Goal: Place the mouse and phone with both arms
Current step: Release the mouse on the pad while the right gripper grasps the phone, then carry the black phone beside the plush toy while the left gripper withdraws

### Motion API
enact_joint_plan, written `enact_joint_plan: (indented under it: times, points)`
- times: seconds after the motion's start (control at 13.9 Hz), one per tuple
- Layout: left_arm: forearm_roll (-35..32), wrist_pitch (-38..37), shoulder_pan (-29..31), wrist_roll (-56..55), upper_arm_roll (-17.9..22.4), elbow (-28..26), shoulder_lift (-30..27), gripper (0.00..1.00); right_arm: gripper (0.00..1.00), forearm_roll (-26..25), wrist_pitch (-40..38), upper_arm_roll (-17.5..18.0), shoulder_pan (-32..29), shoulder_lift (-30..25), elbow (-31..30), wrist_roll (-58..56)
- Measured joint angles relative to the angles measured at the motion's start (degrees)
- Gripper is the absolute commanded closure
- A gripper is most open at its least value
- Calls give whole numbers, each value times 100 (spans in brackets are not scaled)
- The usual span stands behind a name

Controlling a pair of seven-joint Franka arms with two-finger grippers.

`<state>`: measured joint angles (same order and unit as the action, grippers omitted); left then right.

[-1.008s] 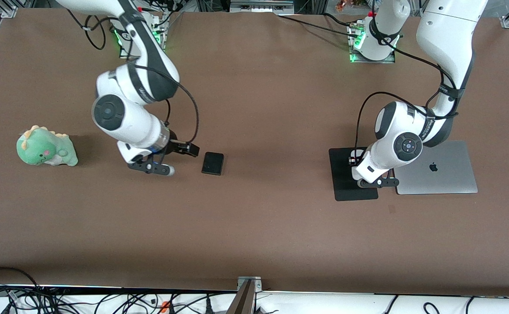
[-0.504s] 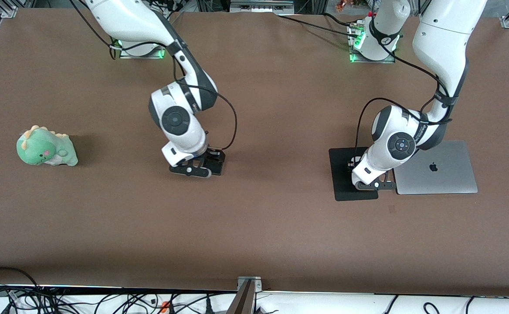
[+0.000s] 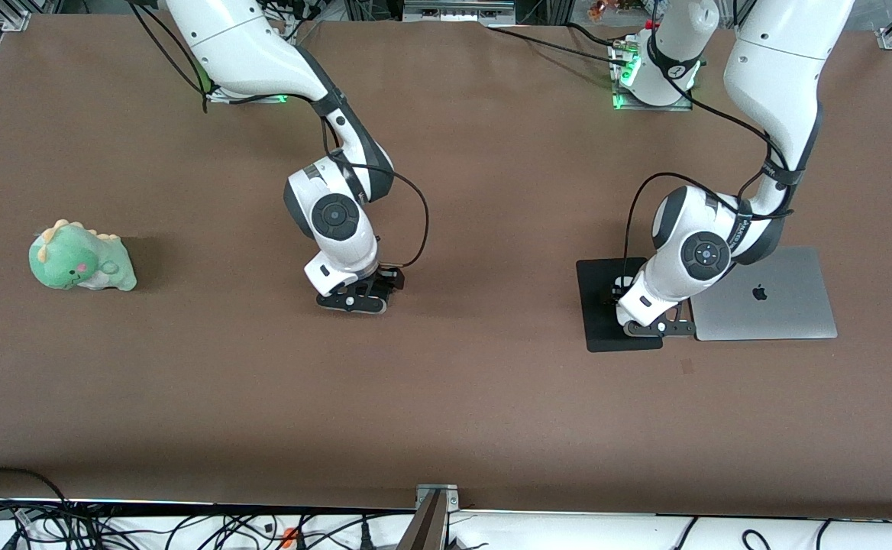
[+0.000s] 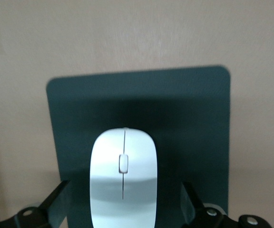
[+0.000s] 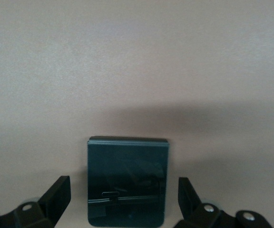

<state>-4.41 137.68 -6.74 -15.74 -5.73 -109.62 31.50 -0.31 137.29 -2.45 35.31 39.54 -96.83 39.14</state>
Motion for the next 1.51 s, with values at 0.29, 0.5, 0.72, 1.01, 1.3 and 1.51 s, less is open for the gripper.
enact_joint_plan:
  times: [0.29,0.5,0.72,1.01,1.3,1.51]
  points:
    - [0,-212,203,13,-1,89,-563,0,0,-12,207,-9,32,135,-27,0]
    - [0,-872,314,170,-4,125,-1278,0,0,-113,328,-14,32,170,-103,0]
    - [0,-1754,394,261,-7,133,-2067,0,21,-125,457,-15,33,179,-184,0]
    - [9,-2494,554,504,-1,131,-2804,0,46,-129,514,-18,36,168,-216,-2]
    - [128,-3295,657,506,10,391,-3238,0,62,-131,350,-47,29,171,-163,-71]
    - [175,-3711,777,510,19,774,-3274,0,65,-134,-538,-126,-118,144,178,-615]
